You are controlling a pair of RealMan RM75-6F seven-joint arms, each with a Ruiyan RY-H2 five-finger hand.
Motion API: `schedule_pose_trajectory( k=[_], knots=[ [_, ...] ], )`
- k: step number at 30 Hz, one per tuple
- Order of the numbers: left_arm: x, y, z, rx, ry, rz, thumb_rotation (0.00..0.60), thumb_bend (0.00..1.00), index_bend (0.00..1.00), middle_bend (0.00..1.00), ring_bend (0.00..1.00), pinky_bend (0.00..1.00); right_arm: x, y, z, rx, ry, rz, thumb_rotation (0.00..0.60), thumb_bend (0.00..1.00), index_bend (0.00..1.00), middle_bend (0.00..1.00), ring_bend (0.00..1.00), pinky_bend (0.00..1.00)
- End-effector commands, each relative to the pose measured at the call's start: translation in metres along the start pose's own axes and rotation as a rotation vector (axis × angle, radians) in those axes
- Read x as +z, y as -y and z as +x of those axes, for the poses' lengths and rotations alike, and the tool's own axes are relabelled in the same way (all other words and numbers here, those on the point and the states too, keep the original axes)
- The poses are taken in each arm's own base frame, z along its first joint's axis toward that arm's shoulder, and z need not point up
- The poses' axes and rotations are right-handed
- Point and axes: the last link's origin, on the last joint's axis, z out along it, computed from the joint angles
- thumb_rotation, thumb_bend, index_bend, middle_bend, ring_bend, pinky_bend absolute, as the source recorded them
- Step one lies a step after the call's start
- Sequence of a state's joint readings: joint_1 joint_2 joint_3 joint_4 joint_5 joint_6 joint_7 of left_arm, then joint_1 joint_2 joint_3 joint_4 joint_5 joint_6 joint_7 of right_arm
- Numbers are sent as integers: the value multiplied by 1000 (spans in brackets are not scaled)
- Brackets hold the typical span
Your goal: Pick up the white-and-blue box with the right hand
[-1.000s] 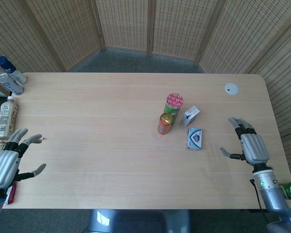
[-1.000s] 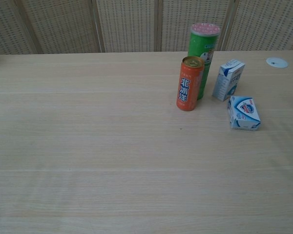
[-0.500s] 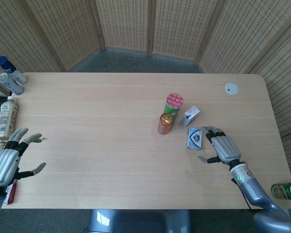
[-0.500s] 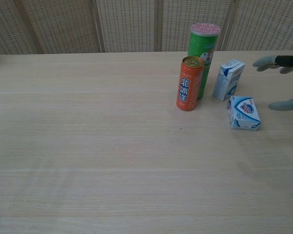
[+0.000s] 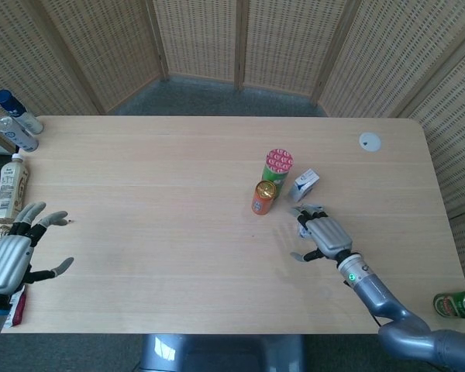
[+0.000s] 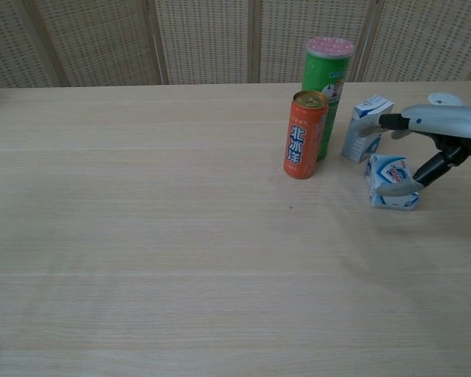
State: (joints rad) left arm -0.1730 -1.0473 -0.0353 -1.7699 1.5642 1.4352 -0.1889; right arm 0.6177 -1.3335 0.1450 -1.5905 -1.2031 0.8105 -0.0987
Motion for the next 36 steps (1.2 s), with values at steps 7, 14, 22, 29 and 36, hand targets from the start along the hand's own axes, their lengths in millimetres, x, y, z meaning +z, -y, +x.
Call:
schedule_pose_trajectory(
  k=[7, 14, 22, 29, 36],
  knots=[
    [0, 1, 1, 1, -1, 2, 568, 273, 186, 330, 81, 0, 16, 6, -11, -3, 37, 6, 435, 257, 0, 220, 0, 0],
    [2, 3, 1, 1, 0, 5, 570, 273, 186, 330, 81, 0, 29, 10, -17, -19, 63, 10, 437, 261, 0, 268, 0, 0],
    [3, 4, 1, 1, 0, 11, 566, 271, 185, 330, 80, 0, 43, 9, -19, -37, 68, 4, 437, 262, 0, 274, 0, 0],
    [2, 5, 1, 1, -1, 16, 567, 271, 186, 330, 81, 0, 52, 1, -19, -63, 70, -9, 439, 262, 0, 274, 0, 0],
    [0, 3, 2, 3, -3, 13, 569, 271, 186, 331, 84, 0, 57, -14, -15, -78, 56, -33, 435, 263, 0, 298, 0, 0]
  ],
)
